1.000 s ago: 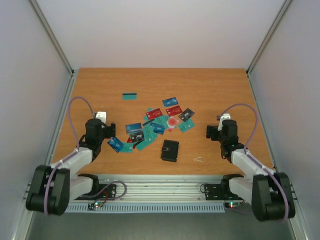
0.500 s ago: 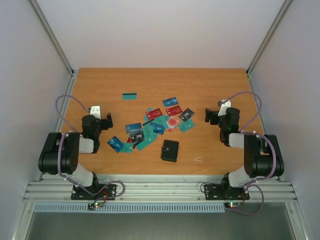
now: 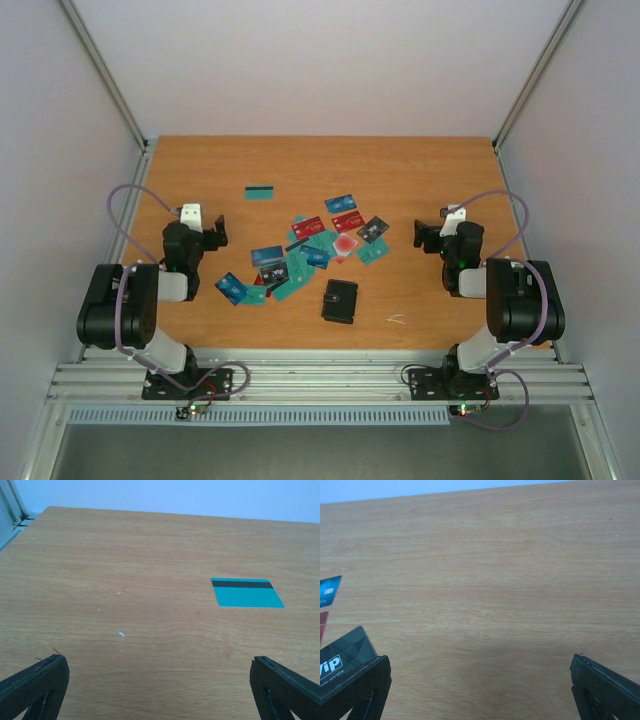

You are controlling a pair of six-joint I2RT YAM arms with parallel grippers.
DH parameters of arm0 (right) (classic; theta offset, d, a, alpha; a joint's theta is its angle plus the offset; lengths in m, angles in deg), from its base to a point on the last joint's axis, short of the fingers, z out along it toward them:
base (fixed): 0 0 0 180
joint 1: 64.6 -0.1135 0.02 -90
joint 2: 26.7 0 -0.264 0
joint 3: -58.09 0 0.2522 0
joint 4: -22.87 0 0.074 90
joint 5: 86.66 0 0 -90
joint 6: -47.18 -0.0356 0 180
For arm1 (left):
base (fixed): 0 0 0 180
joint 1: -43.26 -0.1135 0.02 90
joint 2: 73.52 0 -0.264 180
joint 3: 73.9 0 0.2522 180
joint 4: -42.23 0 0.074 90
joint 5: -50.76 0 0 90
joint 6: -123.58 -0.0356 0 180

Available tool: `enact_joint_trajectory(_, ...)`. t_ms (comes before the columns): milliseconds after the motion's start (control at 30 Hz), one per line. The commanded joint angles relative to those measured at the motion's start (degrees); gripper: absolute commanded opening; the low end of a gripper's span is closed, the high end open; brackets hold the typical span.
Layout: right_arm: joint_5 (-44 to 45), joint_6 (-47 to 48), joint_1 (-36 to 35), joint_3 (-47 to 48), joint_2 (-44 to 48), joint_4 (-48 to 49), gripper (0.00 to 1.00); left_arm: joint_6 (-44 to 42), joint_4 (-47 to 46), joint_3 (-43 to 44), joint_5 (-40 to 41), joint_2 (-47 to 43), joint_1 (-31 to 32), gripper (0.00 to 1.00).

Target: Put the credit cards into the card holder

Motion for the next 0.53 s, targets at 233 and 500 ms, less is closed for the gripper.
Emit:
enact_joint_trajectory(233, 0.07, 0.17, -0.34, 0.15, 0.35, 2.95, 0.98, -1.30, -2.50, 1.26, -2.44, 0.17, -0.05, 0.99)
enact_joint_trajectory(500, 0.35, 0.22, -0.39, -0.10, 0.47, 3.26, 0.98, -1.38, -2.49, 1.28, -2.44, 0.21, -0.04, 0.99)
